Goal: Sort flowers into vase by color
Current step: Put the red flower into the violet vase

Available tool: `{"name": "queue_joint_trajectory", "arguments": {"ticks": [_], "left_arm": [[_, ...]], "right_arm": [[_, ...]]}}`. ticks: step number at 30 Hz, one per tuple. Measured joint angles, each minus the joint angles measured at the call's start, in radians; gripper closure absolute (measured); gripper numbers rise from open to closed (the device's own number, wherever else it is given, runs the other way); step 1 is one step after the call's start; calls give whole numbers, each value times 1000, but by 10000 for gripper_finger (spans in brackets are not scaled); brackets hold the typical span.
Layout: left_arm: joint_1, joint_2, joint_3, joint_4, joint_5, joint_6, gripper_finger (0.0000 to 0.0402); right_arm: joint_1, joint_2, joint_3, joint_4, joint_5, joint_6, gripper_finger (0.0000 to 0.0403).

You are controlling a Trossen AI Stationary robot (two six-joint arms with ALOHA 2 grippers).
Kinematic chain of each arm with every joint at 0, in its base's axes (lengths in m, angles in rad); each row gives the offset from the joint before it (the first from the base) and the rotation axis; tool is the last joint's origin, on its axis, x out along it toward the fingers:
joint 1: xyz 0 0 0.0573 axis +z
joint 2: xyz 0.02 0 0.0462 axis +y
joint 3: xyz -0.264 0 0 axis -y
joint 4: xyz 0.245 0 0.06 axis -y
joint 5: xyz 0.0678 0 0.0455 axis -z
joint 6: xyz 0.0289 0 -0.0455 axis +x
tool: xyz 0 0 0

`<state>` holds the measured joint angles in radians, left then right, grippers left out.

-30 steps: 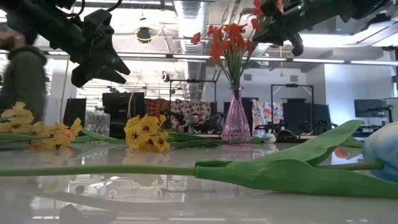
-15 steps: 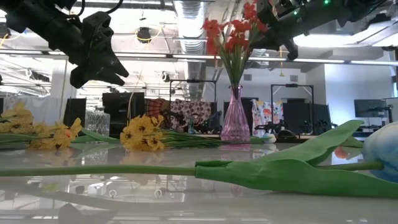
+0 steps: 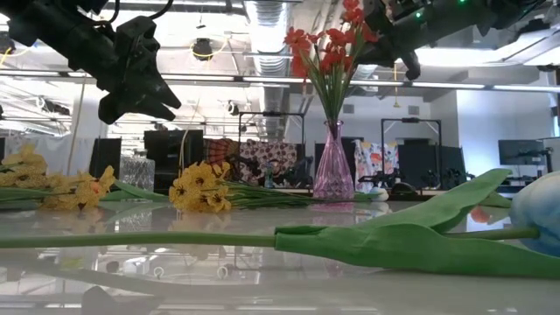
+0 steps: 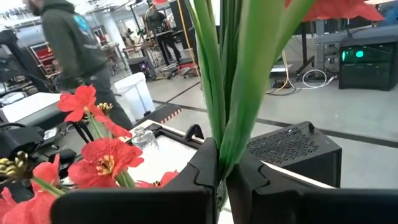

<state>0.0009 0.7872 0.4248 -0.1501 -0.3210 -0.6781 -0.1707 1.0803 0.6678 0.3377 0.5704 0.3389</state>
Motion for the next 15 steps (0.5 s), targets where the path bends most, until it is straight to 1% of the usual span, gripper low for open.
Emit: {"name": "queue_joint_trajectory", "arguments": {"ticks": [9,15], "left_arm": [[0,0,0,-15,0,2,274],[0,0,0,-19,2,1,274]], "right_arm": [[0,63,0,-9,-48,-8,361],[8,119,0,-19,-54,-11,361]]}}
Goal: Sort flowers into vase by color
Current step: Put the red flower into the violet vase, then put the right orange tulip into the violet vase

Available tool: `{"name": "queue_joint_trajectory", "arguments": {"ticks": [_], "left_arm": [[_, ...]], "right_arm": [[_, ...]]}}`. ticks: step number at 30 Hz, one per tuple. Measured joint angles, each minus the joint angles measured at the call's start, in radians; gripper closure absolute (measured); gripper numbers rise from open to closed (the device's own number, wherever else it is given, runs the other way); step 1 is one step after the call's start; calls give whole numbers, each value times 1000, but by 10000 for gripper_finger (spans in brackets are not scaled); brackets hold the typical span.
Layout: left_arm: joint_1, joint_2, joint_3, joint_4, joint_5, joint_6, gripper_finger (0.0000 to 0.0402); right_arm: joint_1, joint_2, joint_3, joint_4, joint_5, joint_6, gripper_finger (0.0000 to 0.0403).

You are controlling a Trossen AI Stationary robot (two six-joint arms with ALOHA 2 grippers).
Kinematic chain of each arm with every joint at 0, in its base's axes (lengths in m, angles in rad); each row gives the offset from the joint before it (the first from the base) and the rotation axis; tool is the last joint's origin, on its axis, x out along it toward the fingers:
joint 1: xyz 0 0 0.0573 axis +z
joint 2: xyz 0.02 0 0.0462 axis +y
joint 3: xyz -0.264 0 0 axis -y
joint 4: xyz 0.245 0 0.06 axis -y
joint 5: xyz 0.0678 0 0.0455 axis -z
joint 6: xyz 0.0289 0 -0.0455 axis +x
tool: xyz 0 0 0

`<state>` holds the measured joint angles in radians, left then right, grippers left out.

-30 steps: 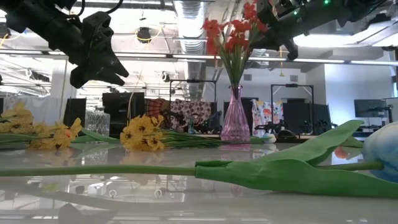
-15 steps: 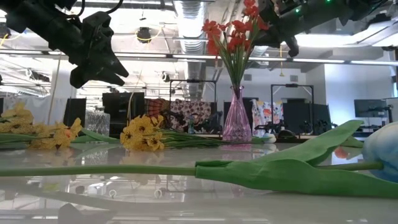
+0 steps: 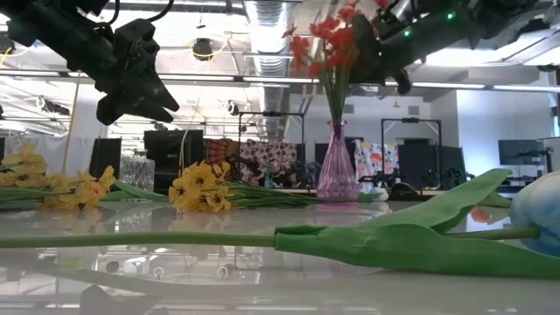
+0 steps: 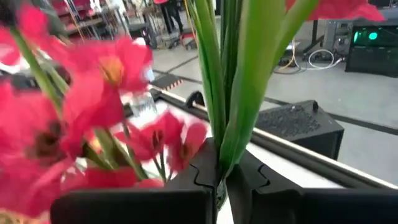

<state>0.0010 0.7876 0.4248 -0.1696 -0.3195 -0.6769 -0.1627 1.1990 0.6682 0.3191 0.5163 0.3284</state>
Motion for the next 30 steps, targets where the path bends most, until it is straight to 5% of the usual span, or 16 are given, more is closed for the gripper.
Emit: {"name": "queue_joint_trajectory", "arguments": {"ticks": [10,18,25,30], "left_arm": [[0,0,0,1,2,-1,274],[0,0,0,1,6,-1,274],[0,0,0,1,1,17,274],[0,0,0,1,-3,38,274]], "right_arm": [[6,15,0,-22,-6,-41,338],[3,-95,0,-204,-6,0,254],[-31,-178,0,-434,-242,66,170],[-32,-230,0,-606,-262,90,154]]}}
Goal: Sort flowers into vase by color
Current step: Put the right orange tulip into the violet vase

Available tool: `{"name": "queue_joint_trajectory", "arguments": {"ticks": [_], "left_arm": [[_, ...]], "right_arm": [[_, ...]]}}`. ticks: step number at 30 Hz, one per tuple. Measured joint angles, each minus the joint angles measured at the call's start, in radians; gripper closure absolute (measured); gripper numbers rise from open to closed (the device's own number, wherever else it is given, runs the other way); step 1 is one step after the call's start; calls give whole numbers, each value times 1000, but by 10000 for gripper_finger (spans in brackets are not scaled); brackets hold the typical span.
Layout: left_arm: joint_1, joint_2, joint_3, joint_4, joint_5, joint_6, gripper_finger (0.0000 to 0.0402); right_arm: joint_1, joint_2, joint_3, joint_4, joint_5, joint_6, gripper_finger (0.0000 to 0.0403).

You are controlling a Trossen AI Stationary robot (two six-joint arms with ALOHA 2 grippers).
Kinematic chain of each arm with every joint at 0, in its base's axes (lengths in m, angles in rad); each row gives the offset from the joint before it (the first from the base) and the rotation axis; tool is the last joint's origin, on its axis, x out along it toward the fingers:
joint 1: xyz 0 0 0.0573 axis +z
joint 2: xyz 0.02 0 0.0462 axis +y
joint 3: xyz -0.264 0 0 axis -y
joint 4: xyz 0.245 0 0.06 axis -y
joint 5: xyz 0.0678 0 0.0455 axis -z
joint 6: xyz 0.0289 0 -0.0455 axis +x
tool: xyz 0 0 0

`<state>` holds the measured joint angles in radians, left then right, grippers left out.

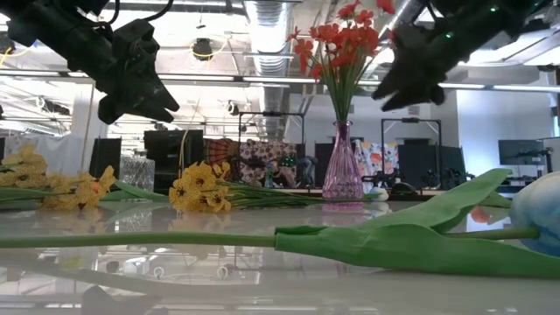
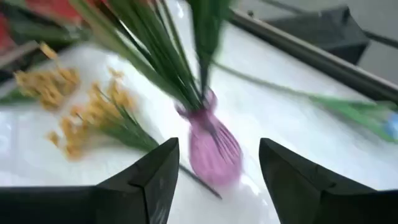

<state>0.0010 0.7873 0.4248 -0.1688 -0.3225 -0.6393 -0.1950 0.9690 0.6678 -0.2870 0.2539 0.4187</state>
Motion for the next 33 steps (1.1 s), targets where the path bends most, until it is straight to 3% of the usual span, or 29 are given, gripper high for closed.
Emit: {"name": "queue_joint_trajectory", "arguments": {"ticks": [4,7,14,23,33], "left_arm": [[0,0,0,0,0,3,274],[0,0,0,0,-1,3,274],[0,0,0,0,-22,7,274],[0,0,0,0,-19,1,274],[0,0,0,-3,17,-45,274]], "right_arm": [[1,-40,0,-147,-31,69,154],[-17,-51,0,-343,-39,227,154],[-174,47,-1,-793,-24,559,154],[-441,220,-38,-773,-24,412,154],[-575,281,-91,-702,-81,238,154]]}}
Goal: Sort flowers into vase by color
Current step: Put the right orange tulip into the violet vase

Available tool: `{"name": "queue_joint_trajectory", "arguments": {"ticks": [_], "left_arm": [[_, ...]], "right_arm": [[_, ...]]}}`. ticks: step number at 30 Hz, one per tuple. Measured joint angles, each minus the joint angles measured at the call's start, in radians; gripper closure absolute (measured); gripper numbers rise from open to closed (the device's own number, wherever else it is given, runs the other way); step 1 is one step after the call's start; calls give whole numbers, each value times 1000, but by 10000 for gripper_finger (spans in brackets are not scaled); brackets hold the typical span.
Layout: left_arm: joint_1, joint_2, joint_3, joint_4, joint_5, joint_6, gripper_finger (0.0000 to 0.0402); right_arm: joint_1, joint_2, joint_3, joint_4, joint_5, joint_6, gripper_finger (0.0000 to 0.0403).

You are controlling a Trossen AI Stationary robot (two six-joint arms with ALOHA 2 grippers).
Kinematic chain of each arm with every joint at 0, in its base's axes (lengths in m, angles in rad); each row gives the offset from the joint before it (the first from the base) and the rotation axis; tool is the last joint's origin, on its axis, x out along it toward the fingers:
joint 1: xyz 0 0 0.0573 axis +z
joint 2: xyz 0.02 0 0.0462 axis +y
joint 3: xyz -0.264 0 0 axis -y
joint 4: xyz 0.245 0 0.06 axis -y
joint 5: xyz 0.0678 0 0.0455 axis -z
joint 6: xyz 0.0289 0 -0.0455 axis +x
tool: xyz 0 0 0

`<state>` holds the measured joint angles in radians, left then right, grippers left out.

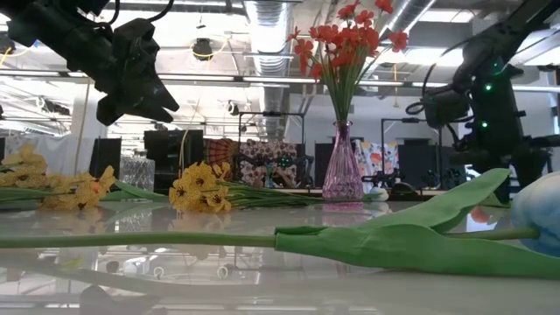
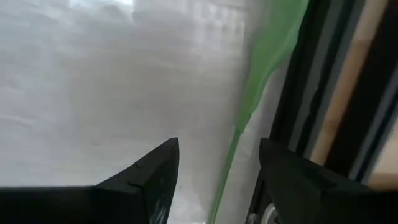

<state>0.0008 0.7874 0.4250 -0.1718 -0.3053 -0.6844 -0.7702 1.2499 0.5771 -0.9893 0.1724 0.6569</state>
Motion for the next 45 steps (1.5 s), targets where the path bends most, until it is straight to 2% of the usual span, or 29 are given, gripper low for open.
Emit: {"name": "queue_joint_trajectory", "arguments": {"ticks": [7,11,15,22,27,31,41,45], "left_arm": [[-2,0,0,-30,22,-19,274],[-2,0,0,-30,23,-20,274],[-2,0,0,-30,23,-27,274],[-2,0,0,-30,23,-39,274],[-2,0,0,-30,23,-39,274],[-2,0,0,-30,23,-39,274],[-2,0,0,-30,33,-39,274],[-2,0,0,-30,40,-39,274]], "right_arm": [[-84,-1,-41,88,-59,-12,157],[-96,-1,-44,112,-68,-7,180],[-104,-1,-44,138,-90,-4,239],[-102,-2,-44,174,-126,-18,382],[-101,-3,-18,196,-139,-18,378],[-88,-58,33,177,-141,-17,387],[35,-310,207,230,-141,16,387],[128,-419,245,237,-80,17,386]]}}
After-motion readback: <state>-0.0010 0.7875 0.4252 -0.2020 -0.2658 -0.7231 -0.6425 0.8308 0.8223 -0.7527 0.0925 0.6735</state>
